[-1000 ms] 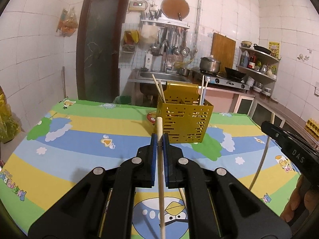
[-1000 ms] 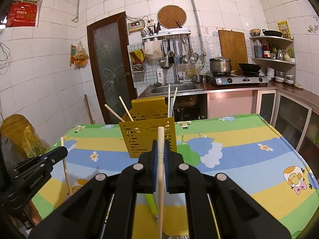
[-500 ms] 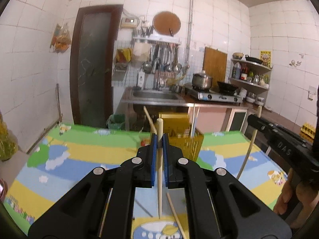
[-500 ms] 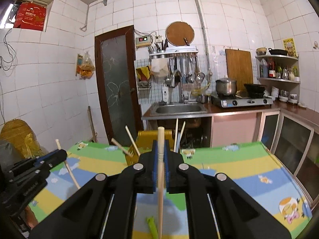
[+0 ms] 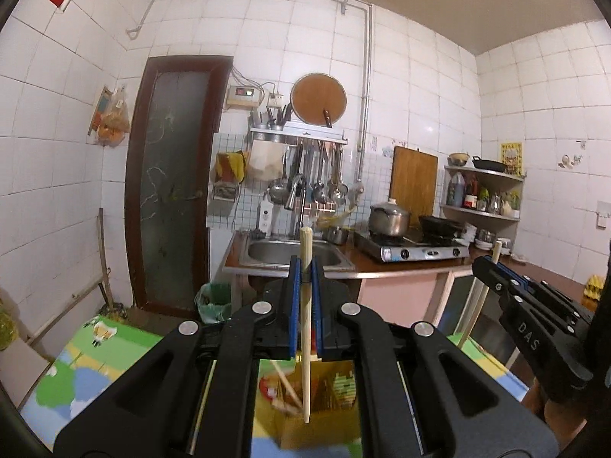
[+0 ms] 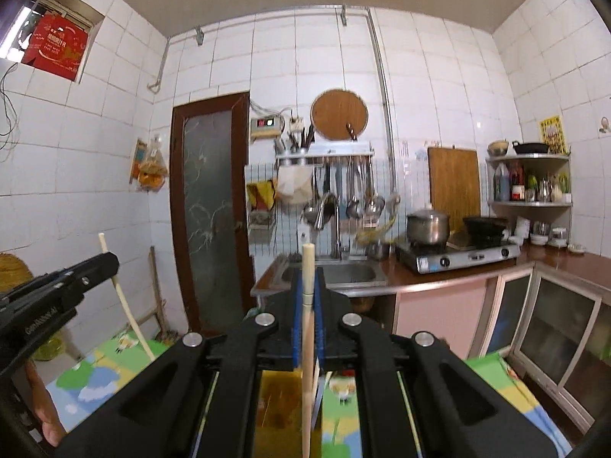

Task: Organize utensils
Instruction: 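Lift both held chopsticks and carry them over the yellow holder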

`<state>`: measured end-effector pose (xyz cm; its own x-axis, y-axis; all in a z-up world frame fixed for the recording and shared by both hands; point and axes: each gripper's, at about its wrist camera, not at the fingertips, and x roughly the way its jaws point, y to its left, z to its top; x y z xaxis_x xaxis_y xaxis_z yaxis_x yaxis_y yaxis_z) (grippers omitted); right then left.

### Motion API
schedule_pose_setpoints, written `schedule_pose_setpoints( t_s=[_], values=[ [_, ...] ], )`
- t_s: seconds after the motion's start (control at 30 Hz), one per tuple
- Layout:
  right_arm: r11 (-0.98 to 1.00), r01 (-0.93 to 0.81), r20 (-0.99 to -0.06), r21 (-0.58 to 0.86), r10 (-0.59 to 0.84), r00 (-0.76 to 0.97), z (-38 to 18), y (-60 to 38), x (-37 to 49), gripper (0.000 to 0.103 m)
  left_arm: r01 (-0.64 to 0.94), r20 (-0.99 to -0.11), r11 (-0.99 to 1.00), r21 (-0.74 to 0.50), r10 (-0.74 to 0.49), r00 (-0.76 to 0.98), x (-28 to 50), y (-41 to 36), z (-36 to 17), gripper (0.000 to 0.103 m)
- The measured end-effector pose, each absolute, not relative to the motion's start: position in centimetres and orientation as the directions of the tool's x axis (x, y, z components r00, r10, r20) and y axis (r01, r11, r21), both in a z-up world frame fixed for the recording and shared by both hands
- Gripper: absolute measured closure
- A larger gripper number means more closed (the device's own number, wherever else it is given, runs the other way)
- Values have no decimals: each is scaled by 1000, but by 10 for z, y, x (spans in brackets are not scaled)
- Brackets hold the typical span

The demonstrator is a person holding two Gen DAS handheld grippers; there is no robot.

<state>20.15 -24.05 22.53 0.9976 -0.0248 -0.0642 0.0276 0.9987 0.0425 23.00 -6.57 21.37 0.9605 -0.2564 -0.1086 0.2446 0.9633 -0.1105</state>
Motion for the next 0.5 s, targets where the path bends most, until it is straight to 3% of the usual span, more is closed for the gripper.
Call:
schedule_pose_setpoints(
  t_s=[0.27, 0.5],
  values=[
    [998, 31, -52, 48, -29, 998, 210, -247, 265, 97, 232, -146, 968, -93, -243, 959, 295, -91, 187, 98],
    [999, -5, -171, 40, 12, 985, 158, -253, 292, 97, 221, -254, 971, -94, -238, 938, 323, -97, 139, 98]
  ],
)
